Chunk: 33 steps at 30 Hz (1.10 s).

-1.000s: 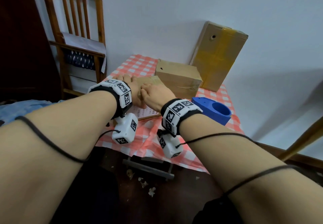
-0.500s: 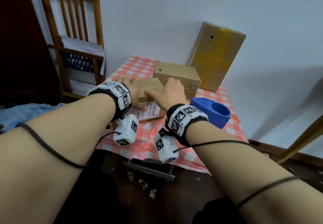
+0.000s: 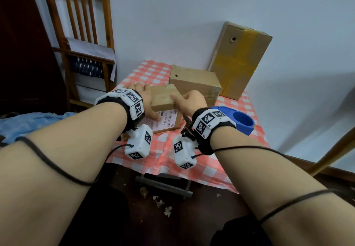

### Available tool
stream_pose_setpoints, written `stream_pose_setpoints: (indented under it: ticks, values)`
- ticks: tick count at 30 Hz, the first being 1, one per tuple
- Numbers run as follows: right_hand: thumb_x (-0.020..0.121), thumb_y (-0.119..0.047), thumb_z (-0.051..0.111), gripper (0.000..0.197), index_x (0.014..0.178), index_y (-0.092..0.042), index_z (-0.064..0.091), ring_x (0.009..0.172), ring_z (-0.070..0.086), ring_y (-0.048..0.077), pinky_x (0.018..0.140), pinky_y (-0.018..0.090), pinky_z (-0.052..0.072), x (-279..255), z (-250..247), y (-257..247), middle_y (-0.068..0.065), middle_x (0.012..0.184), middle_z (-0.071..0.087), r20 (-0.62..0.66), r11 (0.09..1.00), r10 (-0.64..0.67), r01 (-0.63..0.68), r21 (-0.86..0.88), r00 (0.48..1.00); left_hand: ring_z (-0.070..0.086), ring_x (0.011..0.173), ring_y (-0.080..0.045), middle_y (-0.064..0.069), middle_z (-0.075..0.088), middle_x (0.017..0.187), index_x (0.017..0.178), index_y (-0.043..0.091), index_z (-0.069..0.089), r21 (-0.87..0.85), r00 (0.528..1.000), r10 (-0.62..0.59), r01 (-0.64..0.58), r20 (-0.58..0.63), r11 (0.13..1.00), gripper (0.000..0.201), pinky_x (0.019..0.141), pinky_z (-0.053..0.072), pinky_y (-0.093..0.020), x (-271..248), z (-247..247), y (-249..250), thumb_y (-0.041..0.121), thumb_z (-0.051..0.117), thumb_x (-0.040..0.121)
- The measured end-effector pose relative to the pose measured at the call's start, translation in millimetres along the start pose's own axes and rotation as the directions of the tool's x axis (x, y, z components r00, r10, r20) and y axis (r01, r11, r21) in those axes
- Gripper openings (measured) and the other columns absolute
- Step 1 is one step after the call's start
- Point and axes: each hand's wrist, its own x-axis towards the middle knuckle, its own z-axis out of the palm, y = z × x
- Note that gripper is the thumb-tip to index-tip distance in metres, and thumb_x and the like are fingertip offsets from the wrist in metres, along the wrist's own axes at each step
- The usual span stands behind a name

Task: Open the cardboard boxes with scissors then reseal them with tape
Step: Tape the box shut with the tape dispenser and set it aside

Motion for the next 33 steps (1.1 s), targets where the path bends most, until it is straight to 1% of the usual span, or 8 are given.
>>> stream_pose_setpoints:
  ticks: [4, 7, 10, 15, 18, 23, 28, 33]
  values:
    - [0.079, -0.047, 0.069, 0.039, 0.073, -0.009, 0.061, 0.067, 0.061, 0.018, 0.059, 0.03, 0.047, -7, 3, 2, 0.004, 0.075, 0.067, 0.0, 0.998, -0.012, 0.012, 0.056, 1.0, 0.017, 0.141, -0.035, -0.017, 0.016, 0.153, 0.152, 0.007, -0.001, -0.001, 1.0, -0.005, 0.005, 0.008, 1.0, 0.125, 0.115, 0.017, -0.044, -1, -1, 1, 0.069, 0.069, 0.068]
    - [0.087, -0.035, 0.061, 0.038, 0.081, 0.001, 0.069, 0.067, 0.061, 0.023, 0.064, 0.036, 0.053, -5, -2, 4, 0.013, 0.078, 0.071, -0.069, 0.999, -0.022, 0.024, 0.026, 0.997, 0.017, 0.141, -0.035, -0.018, 0.015, 0.154, 0.152, 0.007, -0.002, -0.019, 1.0, 0.001, -0.001, 0.018, 1.0, 0.126, 0.114, 0.017, -0.045, -3, -2, 1, 0.068, 0.069, 0.068]
    - [0.091, -0.021, 0.049, 0.033, 0.07, 0.001, 0.061, 0.07, 0.06, 0.026, 0.064, 0.034, 0.05, 2, -6, 1, 0.015, 0.073, 0.065, -0.075, 0.999, -0.004, 0.001, -0.046, 0.997, 0.018, 0.14, -0.035, -0.017, 0.016, 0.153, 0.152, 0.007, -0.001, -0.017, 1.0, 0.006, -0.006, 0.023, 1.0, 0.126, 0.113, 0.018, -0.044, -3, -3, 1, 0.069, 0.069, 0.068]
    - [0.083, -0.051, 0.06, 0.044, 0.065, -0.012, 0.05, 0.069, 0.063, 0.026, 0.057, 0.031, 0.045, 7, -3, -13, 0.004, 0.068, 0.06, 0.04, 0.988, 0.023, -0.017, -0.157, 0.999, 0.022, 0.138, -0.035, -0.017, 0.021, 0.15, 0.151, 0.006, 0.001, -0.01, 1.0, 0.004, -0.004, 0.009, 1.0, 0.125, 0.112, 0.02, -0.044, -2, -1, 1, 0.069, 0.069, 0.067]
    - [0.088, -0.047, 0.055, 0.042, 0.067, -0.011, 0.051, 0.07, 0.061, 0.027, 0.054, 0.029, 0.04, 10, 2, -10, 0.005, 0.07, 0.059, -0.011, 0.975, 0.021, -0.023, -0.221, 1.0, 0.021, 0.138, -0.034, -0.016, 0.021, 0.15, 0.151, 0.007, 0.001, -0.008, 1.0, 0.002, -0.001, 0.006, 1.0, 0.125, 0.113, 0.019, -0.045, -2, -2, 1, 0.07, 0.069, 0.067]
    - [0.097, -0.026, 0.04, 0.035, 0.067, -0.009, 0.049, 0.077, 0.057, 0.029, 0.066, 0.031, 0.042, 12, -1, -11, 0.008, 0.08, 0.058, -0.108, 0.949, -0.016, -0.019, -0.315, 0.994, 0.021, 0.138, -0.035, -0.017, 0.02, 0.151, 0.151, 0.008, 0.001, 0.003, 1.0, 0.001, -0.001, 0.011, 1.0, 0.126, 0.114, 0.019, -0.046, -1, -1, 0, 0.07, 0.07, 0.065]
    - [0.087, -0.052, 0.05, 0.045, 0.075, -0.01, 0.054, 0.07, 0.06, 0.026, 0.06, 0.03, 0.043, 10, 1, -13, 0.003, 0.072, 0.059, 0.016, 0.96, 0.011, -0.006, -0.281, 1.0, 0.021, 0.139, -0.035, -0.017, 0.021, 0.151, 0.151, 0.007, 0.001, -0.006, 1.0, 0.002, -0.002, 0.009, 1.0, 0.126, 0.113, 0.019, -0.046, 0, -1, 1, 0.07, 0.069, 0.066]
    - [0.098, -0.025, 0.038, 0.031, 0.074, -0.008, 0.049, 0.082, 0.057, 0.029, 0.067, 0.031, 0.04, 13, -3, -9, 0.007, 0.079, 0.054, -0.109, 0.939, -0.046, 0.006, -0.344, 0.993, 0.02, 0.139, -0.034, -0.017, 0.02, 0.151, 0.151, 0.007, 0.001, 0.004, 1.0, 0.004, -0.004, 0.011, 1.0, 0.127, 0.114, 0.018, -0.045, 0, 0, 1, 0.071, 0.069, 0.065]
